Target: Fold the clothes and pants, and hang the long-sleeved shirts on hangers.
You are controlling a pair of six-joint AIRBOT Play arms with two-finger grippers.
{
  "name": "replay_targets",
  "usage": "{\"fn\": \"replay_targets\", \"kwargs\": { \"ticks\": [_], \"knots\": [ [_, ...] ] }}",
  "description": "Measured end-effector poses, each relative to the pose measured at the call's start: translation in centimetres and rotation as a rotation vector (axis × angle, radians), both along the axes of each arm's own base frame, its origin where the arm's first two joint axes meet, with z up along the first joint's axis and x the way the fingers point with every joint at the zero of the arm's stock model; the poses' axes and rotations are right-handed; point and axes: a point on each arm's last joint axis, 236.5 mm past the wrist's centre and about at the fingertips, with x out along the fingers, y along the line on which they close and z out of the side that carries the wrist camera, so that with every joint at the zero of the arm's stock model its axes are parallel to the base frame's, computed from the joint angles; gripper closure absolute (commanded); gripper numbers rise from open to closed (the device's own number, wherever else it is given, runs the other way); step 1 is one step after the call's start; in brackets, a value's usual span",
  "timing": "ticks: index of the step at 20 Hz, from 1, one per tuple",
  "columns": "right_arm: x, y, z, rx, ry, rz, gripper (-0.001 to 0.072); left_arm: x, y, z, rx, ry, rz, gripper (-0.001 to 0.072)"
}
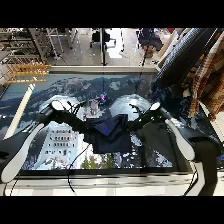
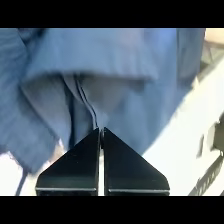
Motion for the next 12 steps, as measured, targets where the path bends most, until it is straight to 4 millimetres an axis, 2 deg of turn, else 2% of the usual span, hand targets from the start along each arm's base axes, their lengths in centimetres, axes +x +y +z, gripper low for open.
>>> {"fn": "replay_targets", "kwargs": {
  "ticks": [2, 5, 7, 9, 12],
  "knots": [
    [0.8, -1.7, 4.3, 0.001, -0.052, -0.056, 0.0700, -0.9, 0.2, 2.3, -0.013, -0.022, -0.030, 0.0693],
    [1.7, -6.7, 11.8, -0.013, -0.139, -0.217, 0.0700, -3.2, 0.6, 6.0, -0.033, -0.054, -0.102, 0.0693],
    [1.4, -11.5, 16.2, -0.027, -0.187, -0.353, 0.0700, -5.2, 0.9, 8.1, -0.044, -0.061, -0.170, 0.0692],
    [0.5, -16.9, 19.5, -0.047, -0.228, -0.498, 0.0700, -7.0, 1.4, 9.6, -0.051, -0.065, -0.231, 0.0693],
    [-2.5, -26.1, 21.8, -0.089, -0.257, -0.751, 0.0701, -8.5, 1.8, 10.8, -0.061, -0.078, -0.291, 0.0692]
  ]
}}
